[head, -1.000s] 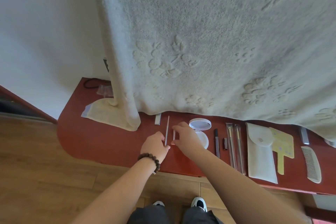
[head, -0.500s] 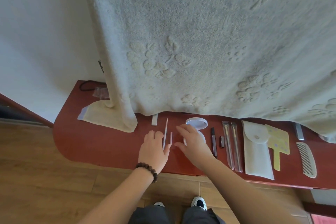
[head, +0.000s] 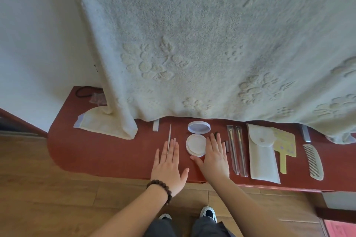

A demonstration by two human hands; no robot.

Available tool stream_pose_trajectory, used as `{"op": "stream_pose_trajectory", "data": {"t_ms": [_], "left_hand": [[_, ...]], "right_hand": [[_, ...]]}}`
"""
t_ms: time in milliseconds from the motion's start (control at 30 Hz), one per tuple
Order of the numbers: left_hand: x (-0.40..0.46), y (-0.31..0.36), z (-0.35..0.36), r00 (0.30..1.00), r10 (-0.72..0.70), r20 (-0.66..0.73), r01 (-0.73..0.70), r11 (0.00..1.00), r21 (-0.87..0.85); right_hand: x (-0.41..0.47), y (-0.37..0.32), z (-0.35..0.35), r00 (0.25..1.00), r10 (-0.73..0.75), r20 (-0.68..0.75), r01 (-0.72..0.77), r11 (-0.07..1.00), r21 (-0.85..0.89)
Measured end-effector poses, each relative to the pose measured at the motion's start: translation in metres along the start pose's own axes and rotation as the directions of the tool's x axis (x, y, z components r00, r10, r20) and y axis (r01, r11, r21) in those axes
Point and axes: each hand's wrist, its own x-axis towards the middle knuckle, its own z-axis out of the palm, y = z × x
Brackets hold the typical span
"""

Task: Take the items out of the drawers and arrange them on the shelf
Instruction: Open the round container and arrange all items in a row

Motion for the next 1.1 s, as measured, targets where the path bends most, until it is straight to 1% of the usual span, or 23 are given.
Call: {"op": "stream_pose_trajectory", "data": {"t_ms": [233, 400, 500, 600, 867, 1100], "left_hand": [[0.008, 0.014, -0.003, 1.000, -0.021, 0.006, 0.021, 1.000, -0.008], [0.006, 0.011, -0.002, 0.997, -0.059, -0.055, 0.058, 0.998, -0.022], [0.007, 0.010, 0.000, 0.996, -0.068, -0.054, 0.066, 0.997, -0.036], [0.009, 0.013, 0.002, 0.997, -0.061, -0.045, 0.059, 0.997, -0.041], [0.011, 0.019, 0.002, 0.999, -0.040, -0.037, 0.038, 0.998, -0.040], [0.009, 0.020, -0.004, 0.999, -0.035, -0.017, 0.034, 0.998, -0.052]], "right_hand": [[0.006, -0.005, 0.002, 0.999, -0.045, 0.023, 0.045, 0.999, 0.001], [-0.003, 0.023, -0.004, 0.999, -0.007, -0.044, 0.006, 1.000, -0.014], [-0.015, 0.043, -0.004, 1.000, 0.007, 0.010, -0.007, 0.999, -0.044], [-0.019, 0.048, -0.002, 0.998, 0.002, 0.066, 0.001, 0.999, -0.038], [-0.015, 0.022, 0.005, 0.995, -0.015, 0.102, 0.019, 0.999, -0.036], [-0.013, 0.006, 0.006, 0.990, -0.042, 0.136, 0.040, 0.999, 0.012]]}}
